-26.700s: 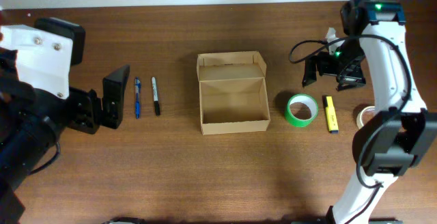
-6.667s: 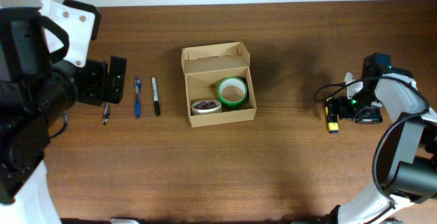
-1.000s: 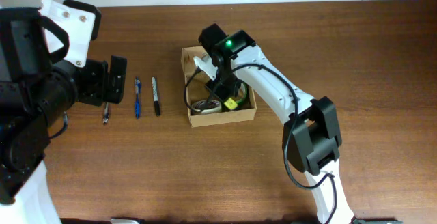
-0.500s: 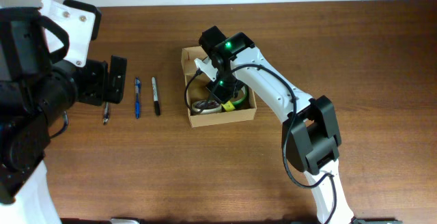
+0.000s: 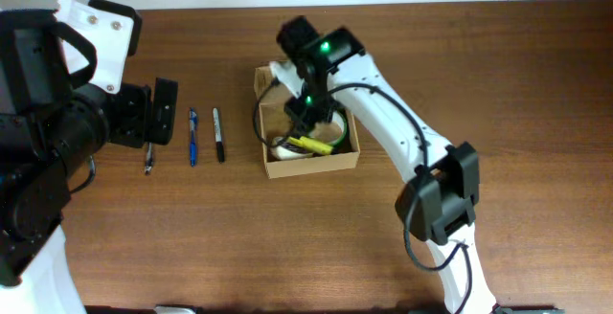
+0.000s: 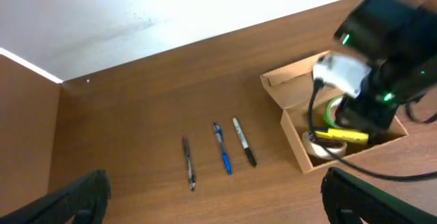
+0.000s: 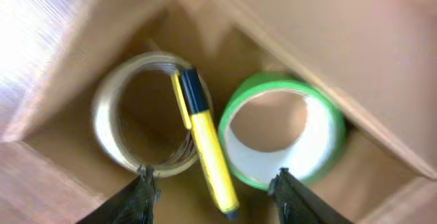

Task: Pack container
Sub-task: 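Carry the highlighter over the box and lower it beside the tapes, then release the highlighter and withdraw the right arm to the right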

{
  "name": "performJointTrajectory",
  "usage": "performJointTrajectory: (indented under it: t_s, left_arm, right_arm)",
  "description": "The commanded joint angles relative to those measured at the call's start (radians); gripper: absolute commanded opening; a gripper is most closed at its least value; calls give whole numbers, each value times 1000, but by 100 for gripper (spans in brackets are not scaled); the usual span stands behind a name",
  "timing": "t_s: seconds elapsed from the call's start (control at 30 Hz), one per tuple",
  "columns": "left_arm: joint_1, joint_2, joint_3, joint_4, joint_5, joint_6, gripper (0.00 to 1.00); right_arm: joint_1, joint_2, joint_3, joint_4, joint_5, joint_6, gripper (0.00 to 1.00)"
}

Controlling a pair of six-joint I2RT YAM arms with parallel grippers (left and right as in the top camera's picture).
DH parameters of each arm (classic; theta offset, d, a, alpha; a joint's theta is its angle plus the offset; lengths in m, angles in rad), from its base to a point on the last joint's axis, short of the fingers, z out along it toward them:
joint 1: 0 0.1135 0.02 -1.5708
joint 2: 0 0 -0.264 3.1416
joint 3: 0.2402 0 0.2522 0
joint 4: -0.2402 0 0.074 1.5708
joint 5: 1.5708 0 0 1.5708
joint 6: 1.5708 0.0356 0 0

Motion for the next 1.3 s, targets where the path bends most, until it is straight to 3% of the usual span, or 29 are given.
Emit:
performJointTrajectory:
  t_s: [0.0, 0.13, 0.2, 0.4, 0.7, 0.83, 1.27]
  left_arm:
    - [-4, 3, 1, 9, 4, 23, 99]
    - [-4, 6, -2, 24, 3, 22, 99]
    - [-4, 8, -6, 26, -15, 22, 99]
    - [1, 46, -42, 36, -83, 23, 99]
    - [153, 135, -187, 139, -73, 22, 99]
    - [225, 175, -260, 160, 21, 22, 99]
    - [415, 227, -716, 387, 65, -8, 99]
  right_arm:
    - [5, -73, 188, -58, 81, 25, 73]
    - [0, -98, 444, -220, 238, 95, 100]
    - [-11, -115, 565, -283, 297, 157, 99]
    - [-93, -291, 615, -282, 286, 306, 99]
    - [-278, -528, 613, -282, 412, 331, 99]
    - [-368, -597, 611, -282, 464, 330, 99]
    - [-658, -717, 294, -282, 481, 327, 99]
